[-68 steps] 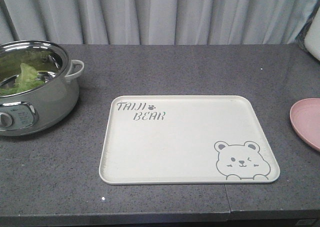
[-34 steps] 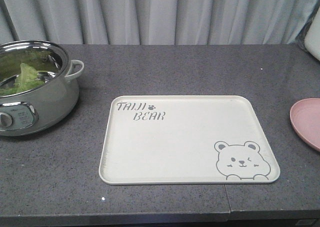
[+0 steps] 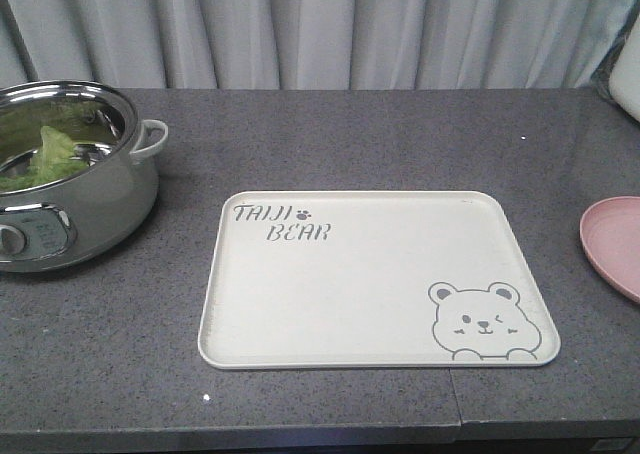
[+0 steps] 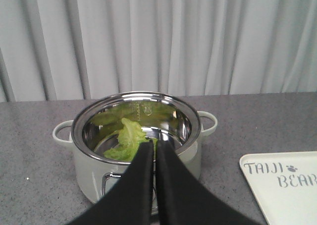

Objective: Transfer vegetables to tray and serve
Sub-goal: 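Reach the left gripper into the steel pot over the lettuce leaf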

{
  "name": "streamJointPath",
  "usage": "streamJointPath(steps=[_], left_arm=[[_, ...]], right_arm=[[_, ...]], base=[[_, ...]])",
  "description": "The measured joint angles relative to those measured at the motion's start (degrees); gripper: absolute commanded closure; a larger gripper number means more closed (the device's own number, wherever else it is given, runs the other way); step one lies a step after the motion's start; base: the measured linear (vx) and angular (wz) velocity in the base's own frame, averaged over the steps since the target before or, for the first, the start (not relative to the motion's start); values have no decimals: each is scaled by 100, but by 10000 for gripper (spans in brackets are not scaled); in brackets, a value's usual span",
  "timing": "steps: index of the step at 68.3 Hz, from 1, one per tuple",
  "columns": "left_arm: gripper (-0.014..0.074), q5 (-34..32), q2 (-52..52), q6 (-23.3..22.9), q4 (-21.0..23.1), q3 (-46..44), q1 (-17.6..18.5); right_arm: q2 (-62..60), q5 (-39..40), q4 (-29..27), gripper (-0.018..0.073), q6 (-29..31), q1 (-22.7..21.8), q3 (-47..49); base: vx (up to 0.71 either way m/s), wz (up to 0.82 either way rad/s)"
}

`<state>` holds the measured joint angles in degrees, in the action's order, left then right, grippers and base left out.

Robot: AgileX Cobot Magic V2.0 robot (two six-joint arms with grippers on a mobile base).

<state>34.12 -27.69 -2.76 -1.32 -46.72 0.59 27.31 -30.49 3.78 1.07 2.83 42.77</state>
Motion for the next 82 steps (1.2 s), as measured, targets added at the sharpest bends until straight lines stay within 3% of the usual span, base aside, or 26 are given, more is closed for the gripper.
streamJointPath(steps=[18,51,59,71,76,82], left_arm=[[603,426,-669,6,0,-64,0],[575,502,-688,17,0,-64,0],[435,502,-688,-84,-12,-64,0],[73,502,-688,-117,-227,-64,0],[-20,502,-688,-119,-277,-64,0],[-66,502,-688,-123,-284,-64,0]], right_arm=[[730,-624,0,564,60,0,16],[801,-753,0,530,33,0,16],[801,-753,49,369,-280,0,16],[801,-771,325,70,-388,0,16],[801,-775,347,3,-388,0,16],[801,-782,358,-20,-388,0,16]], base=[[0,0],[0,0],[0,0],[0,0],[0,0],[0,0]])
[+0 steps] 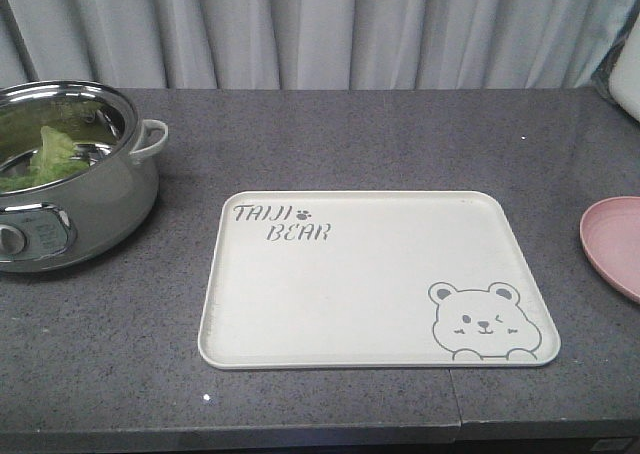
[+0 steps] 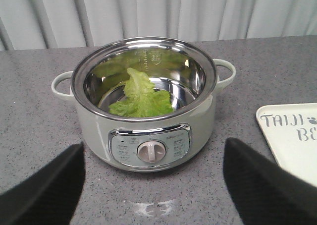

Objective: Transfer vegetables to tray and serve
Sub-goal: 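Reach the left gripper into the steel pot over the lettuce leaf, then grasp the lettuce leaf with the left gripper and lift it out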

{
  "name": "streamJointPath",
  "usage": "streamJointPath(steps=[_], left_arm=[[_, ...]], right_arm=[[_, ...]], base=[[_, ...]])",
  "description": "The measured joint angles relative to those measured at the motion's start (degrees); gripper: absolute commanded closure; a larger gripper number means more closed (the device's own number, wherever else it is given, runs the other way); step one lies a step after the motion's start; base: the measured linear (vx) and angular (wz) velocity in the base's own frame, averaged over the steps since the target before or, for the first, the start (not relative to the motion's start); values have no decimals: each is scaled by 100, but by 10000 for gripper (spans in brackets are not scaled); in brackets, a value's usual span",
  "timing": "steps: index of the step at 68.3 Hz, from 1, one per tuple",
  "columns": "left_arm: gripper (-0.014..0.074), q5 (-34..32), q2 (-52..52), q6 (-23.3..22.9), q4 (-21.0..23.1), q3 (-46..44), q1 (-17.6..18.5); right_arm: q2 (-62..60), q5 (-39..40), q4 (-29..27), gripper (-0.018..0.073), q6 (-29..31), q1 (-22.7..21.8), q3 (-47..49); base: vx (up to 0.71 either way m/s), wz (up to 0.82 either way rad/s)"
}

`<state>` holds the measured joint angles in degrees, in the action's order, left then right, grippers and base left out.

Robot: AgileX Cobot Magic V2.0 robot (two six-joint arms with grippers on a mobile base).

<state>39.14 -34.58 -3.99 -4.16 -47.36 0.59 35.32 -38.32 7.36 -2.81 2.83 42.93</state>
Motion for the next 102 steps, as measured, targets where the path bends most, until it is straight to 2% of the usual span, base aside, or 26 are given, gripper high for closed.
streamJointPath(steps=[10,33,52,78,94,102], left_arm=[[-49,0,0,-14,-10,0,0],[64,-305,-58,-19,170,0,0],[63,-339,-1163,-19,-98,-89,0],[63,73,-3531,224,-138,-1681,0],[63,193,-4739,248,-138,-2593,0],[63,471,-5347,248,-138,-3193,0]], right_arm=[[0,-2,2,-20,0,0,0],[0,-7,7,-20,0,0,0],[0,-7,7,-20,0,0,0],[0,-7,7,-20,0,0,0],[0,-7,7,-20,0,0,0],[0,-7,7,-20,0,0,0]], base=[[0,0],[0,0],[0,0],[0,0],[0,0],[0,0]])
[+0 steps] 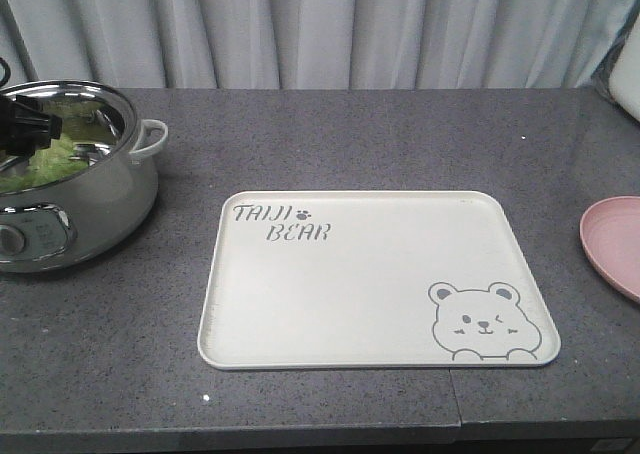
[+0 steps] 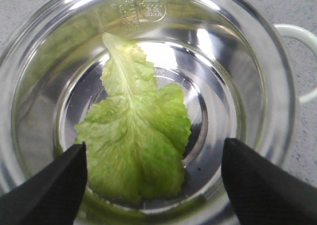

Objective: Transfer vegetables to tray and serve
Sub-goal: 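Grasp the lettuce leaf with the left gripper and lift it out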

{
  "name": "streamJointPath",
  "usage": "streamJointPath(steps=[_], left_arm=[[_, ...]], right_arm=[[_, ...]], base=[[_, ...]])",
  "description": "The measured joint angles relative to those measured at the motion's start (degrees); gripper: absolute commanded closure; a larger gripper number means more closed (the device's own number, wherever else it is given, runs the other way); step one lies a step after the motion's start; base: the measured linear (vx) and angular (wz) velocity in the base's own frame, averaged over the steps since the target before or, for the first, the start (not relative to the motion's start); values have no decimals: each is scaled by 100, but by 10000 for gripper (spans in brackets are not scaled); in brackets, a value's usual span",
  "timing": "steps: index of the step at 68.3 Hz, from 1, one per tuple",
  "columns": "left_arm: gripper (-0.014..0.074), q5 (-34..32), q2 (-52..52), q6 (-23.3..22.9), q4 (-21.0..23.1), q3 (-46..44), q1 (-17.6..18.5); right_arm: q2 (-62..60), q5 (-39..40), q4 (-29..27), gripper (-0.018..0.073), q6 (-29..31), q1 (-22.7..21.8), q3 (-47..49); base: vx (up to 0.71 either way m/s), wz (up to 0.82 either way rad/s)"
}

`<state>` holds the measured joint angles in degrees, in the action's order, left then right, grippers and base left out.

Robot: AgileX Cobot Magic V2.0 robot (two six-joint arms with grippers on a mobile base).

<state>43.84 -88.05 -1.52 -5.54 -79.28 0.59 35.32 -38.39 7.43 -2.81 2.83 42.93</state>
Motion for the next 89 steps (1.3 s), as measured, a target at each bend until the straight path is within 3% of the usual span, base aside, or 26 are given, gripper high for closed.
streamJointPath(steps=[21,33,61,70,89], left_arm=[[63,1147,-1582,35,-239,-1777,-124],[63,1695,-2398,295,234,-2769,-490],[86,1399,-3243,433,654,-3205,-534],[172,1364,-3390,433,690,-3205,-534],[500,1363,-3409,433,733,-3205,-534]], right_arm=[[0,0,0,-20,0,0,0],[0,-2,0,-20,0,0,0],[0,-2,0,-20,0,0,0],[0,-2,0,-20,0,0,0],[0,-2,0,-20,0,0,0]], base=[[0,0],[0,0],[0,0],[0,0],[0,0]])
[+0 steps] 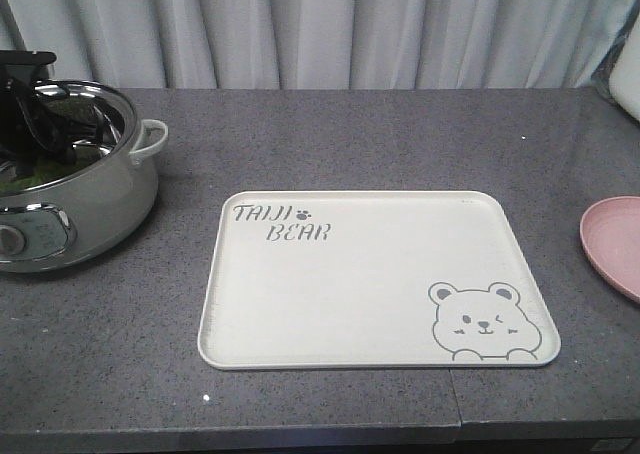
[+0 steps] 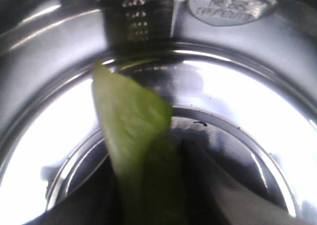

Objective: Transfer vegetables to tray and serve
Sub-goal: 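Grasp the lettuce leaf with the left gripper and lift it out, then move the leaf over the tray and pass it to the right gripper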

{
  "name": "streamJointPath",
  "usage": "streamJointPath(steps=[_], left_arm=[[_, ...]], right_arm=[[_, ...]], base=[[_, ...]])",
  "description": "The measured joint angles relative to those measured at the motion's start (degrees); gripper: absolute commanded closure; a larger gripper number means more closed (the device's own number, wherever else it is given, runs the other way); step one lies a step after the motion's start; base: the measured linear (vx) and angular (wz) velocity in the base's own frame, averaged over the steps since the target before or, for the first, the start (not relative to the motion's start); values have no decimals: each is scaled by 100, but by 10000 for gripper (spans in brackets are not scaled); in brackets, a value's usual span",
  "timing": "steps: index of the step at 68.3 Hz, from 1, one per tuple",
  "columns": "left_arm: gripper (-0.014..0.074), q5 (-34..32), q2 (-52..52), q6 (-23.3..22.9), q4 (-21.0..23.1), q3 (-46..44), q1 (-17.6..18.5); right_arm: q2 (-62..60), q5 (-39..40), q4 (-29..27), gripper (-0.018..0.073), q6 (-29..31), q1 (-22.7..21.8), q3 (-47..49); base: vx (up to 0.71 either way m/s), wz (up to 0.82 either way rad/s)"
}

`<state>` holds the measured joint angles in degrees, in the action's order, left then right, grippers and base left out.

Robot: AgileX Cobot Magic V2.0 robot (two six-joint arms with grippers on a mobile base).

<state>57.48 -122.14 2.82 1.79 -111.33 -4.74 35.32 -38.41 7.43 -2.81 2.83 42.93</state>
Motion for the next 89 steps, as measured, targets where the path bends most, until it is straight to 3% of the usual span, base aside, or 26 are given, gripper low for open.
streamJointPath(steps=[7,24,39,64,76,89], left_arm=[[606,0,0,0,0,0,0],[604,255,240,10,-12,0,0],[604,411,1284,10,-27,238,98],[603,-572,3731,85,74,2727,650],[604,-773,4703,430,635,3586,804],[604,-790,5353,1417,1759,4237,970]], right_arm=[[0,0,0,-20,0,0,0],[0,0,0,-20,0,0,0],[0,0,0,-20,0,0,0],[0,0,0,-20,-1,0,0],[0,0,0,-20,-1,0,0],[0,0,0,-20,-6,0,0]], base=[[0,0],[0,0],[0,0],[0,0],[0,0],[0,0]])
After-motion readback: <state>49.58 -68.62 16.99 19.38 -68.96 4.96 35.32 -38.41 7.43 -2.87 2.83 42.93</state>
